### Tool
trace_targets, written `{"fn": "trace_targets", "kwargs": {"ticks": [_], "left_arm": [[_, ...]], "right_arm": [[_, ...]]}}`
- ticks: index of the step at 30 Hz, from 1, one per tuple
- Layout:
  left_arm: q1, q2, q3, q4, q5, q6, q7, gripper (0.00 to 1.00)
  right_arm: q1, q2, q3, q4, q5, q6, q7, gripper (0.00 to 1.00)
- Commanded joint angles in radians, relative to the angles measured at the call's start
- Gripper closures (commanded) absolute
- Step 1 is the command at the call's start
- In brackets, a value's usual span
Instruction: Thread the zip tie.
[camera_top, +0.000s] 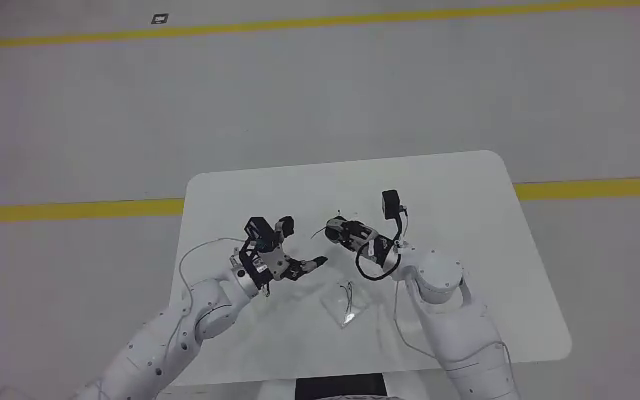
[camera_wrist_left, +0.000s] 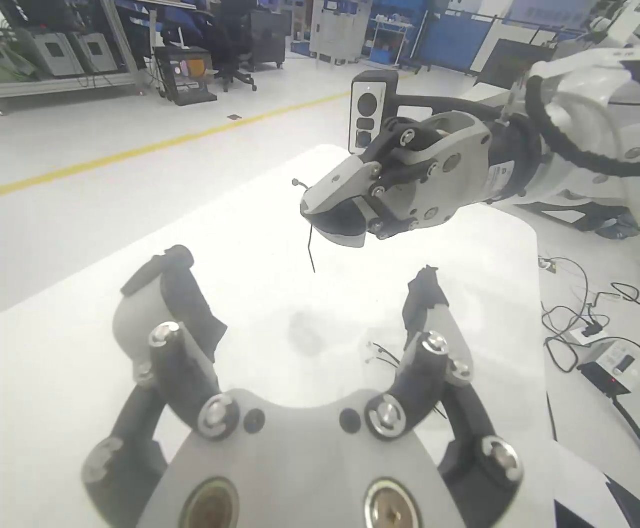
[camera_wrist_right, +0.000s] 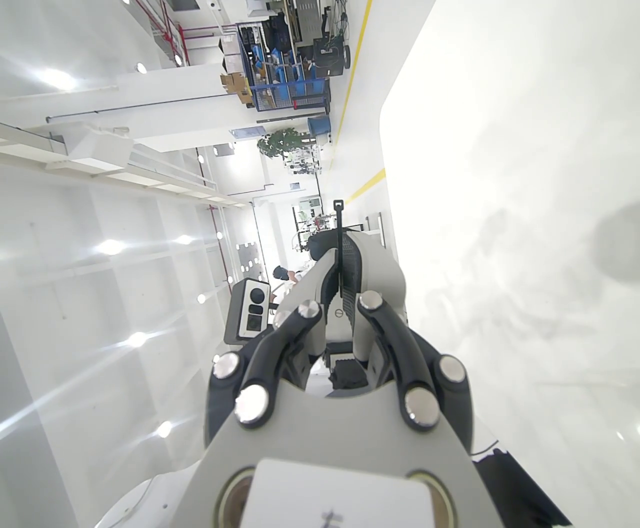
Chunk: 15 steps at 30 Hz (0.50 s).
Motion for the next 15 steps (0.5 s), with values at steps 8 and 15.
{"fn": "trace_targets", "kwargs": {"ticks": [8,15], "left_arm": [[-0.004,-0.001,0.005,-0.003,0.022,0.000,-0.022,0.00],[-0.019,0.002,0.034,-0.004,0.010,0.000,0.008,0.00]], "right_arm": [[0.000,0.000,0.000,0.000,0.000,0.000,0.000,1.00],[0.000,0.000,0.000,0.000,0.000,0.000,0.000,1.00]]}}
